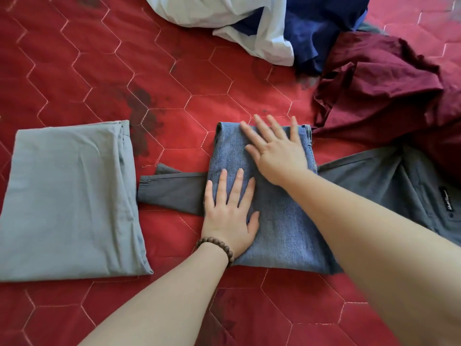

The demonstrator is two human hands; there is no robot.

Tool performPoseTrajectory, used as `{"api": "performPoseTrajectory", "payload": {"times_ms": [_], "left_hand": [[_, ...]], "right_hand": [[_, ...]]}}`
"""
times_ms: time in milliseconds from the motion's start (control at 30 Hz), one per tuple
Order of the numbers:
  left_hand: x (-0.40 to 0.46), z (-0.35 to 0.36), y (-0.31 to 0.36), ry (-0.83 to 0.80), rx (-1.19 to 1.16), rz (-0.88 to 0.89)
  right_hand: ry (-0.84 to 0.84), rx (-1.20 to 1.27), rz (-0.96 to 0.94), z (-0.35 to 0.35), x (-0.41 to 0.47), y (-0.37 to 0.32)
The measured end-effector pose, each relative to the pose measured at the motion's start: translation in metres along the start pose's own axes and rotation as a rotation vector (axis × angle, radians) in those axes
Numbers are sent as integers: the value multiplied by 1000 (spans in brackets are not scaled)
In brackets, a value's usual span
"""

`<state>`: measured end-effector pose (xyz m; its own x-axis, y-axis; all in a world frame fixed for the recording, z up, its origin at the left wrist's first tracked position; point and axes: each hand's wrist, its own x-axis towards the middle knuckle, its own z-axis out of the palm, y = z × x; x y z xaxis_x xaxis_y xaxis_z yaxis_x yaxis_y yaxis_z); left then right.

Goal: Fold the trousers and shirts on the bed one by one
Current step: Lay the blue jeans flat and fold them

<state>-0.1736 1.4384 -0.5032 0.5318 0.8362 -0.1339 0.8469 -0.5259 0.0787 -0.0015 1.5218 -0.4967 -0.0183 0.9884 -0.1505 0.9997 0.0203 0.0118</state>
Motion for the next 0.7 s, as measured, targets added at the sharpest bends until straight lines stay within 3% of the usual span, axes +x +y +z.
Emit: {"api": "performPoseTrajectory", "payload": {"times_ms": [133,233,300,367,500,600,700], "left_hand": [[0,2,0,-10,15,-1],[1,1,0,-36,26,-12],[1,-1,0,-50,10,-14],[1,-3,-2,-52,-8,-1],[1,-12,-11,-18,-125,40],[-20,-16,-8,87,-95,81],[-45,-10,0,16,0,122]], "right_hand": [[80,-60,245,-10,-1,27],[204,69,23,-9,-41,0],[114,141,-153,1,-83,-16],[46,122,-93,8,-117,-4],[80,72,164,8,-147,18],[140,96,86,9,-161,-17],[90,161,-14,16,-179,-41]]}}
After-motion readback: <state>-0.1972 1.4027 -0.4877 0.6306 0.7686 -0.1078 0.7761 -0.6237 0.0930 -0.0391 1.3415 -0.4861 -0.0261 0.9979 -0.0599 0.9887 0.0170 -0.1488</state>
